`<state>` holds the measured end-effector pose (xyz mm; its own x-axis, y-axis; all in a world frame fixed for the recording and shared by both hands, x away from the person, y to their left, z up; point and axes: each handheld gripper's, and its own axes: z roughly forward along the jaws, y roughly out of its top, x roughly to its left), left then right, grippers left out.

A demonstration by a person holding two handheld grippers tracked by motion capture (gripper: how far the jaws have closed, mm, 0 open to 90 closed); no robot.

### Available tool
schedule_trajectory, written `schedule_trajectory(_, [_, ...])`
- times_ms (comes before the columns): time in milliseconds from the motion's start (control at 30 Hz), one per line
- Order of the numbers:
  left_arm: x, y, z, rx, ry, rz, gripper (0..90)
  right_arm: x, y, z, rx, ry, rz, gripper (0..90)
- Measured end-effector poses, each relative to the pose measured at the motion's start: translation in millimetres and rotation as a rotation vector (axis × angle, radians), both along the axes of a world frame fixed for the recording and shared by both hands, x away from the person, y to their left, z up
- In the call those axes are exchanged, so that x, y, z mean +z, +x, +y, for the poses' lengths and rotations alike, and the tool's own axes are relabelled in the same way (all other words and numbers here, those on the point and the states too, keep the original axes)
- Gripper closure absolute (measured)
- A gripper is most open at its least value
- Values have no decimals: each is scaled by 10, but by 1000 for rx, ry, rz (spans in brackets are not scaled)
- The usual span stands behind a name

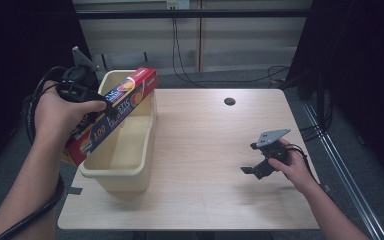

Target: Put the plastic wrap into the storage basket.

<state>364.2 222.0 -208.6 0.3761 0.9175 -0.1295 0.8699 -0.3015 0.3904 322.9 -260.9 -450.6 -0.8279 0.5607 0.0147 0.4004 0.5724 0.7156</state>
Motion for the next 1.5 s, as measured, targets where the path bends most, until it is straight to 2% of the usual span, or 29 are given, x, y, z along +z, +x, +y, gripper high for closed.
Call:
schedule_trajectory(167, [1,2,41,23,-13,1,402,2,-1,5,0,-2,-2,20])
schedule_trajectory(467, [-25,9,99,80,-1,-7,401,9,0,0,2,0,-6,20])
schedule_trajectory(533, [-42,10,110,97,-10,3,401,11,1,-1,4,4,-2,20])
schedule_trajectory(700, [-103,25,105,116,6,15,401,15,-1,-3,3,4,-5,20])
schedule_trajectory(1067, [-208,66,74,129,9,35,401,18,-4,0,2,2,-5,20])
schedule_trajectory(1167, [-246,81,64,132,-5,41,401,18,-3,-1,3,5,-5,20])
schedule_trajectory(1500, [-362,123,37,145,3,63,401,22,-3,-6,5,4,-6,20])
